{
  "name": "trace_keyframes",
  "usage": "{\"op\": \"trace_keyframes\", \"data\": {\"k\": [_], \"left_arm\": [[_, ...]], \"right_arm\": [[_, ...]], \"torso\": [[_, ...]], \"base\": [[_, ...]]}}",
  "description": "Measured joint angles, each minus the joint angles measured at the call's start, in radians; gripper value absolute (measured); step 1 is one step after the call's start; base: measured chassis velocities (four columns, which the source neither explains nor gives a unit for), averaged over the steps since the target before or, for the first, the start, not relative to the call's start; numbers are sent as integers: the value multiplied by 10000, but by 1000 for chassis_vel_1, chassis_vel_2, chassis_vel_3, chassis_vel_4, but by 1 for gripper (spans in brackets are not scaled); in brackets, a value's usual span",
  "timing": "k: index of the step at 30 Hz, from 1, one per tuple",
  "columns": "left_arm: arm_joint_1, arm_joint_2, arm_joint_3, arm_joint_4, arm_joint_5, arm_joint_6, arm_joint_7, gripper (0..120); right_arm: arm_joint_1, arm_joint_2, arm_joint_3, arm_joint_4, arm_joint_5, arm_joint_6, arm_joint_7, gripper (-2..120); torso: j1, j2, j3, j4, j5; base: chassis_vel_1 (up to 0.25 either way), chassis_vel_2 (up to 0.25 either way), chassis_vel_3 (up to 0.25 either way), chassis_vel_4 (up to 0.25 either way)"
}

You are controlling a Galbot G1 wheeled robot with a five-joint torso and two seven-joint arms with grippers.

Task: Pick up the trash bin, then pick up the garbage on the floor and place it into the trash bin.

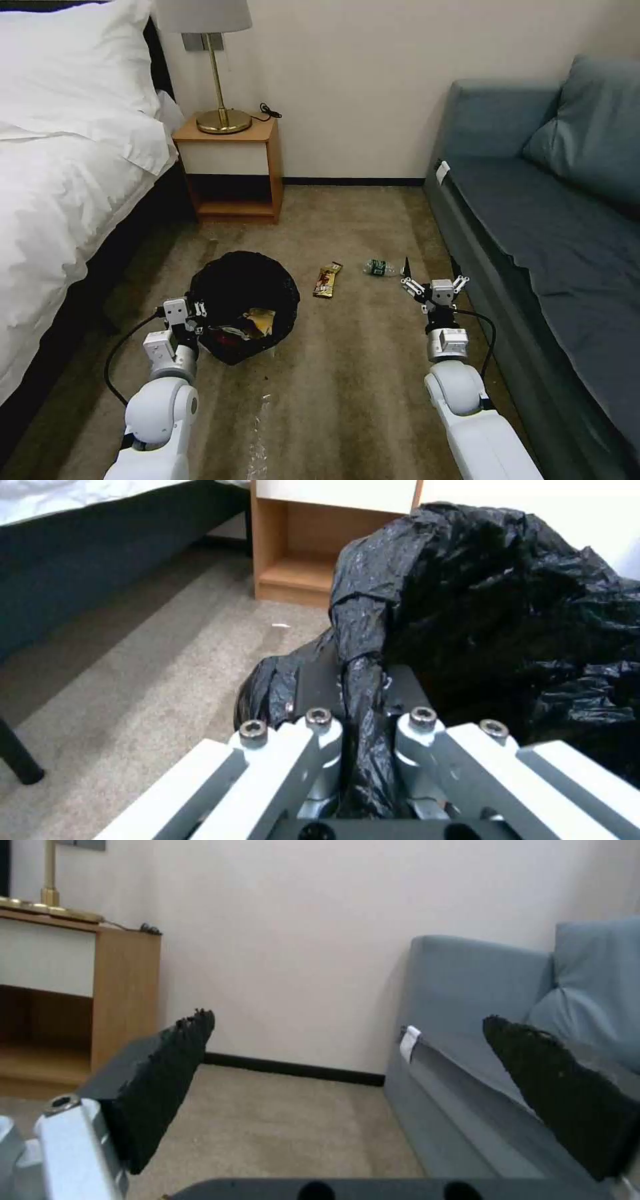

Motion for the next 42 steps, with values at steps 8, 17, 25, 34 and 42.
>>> {"op": "trace_keyframes", "data": {"k": [8, 17, 25, 34, 42], "left_arm": [[0, 5, -17, 26, 4, -16, 15, 4], [-9, -26, -24, 78, 43, -79, 61, 4], [25, -21, -119, 58, 39, -100, 96, 4], [75, 4, -169, 22, 29, -103, 165, 4], [122, 52, -267, 3, 5, -105, 190, 4]], "right_arm": [[16, 5, 12, -27, 0, 13, 0, 100], [-21, 6, -28, -90, -50, 67, -20, 100], [-7, 54, -64, -158, -94, 100, -36, 100], [65, 56, -151, -181, -101, 101, -43, 100], [110, 63, -129, -219, -107, 109, -53, 100]], "torso": [[0, 0, 0, 1, 0], [0, 0, 0, 0, 0], [0, 0, 0, 0, 0], [1, 0, 0, 0, 2], [1, 0, 0, 0, 0]], "base": [[-49, 59, 48, -50], [-59, 44, 53, -57], [-61, 51, 54, -51], [-39, 63, 55, -52], [-55, 67, 67, -69]]}}
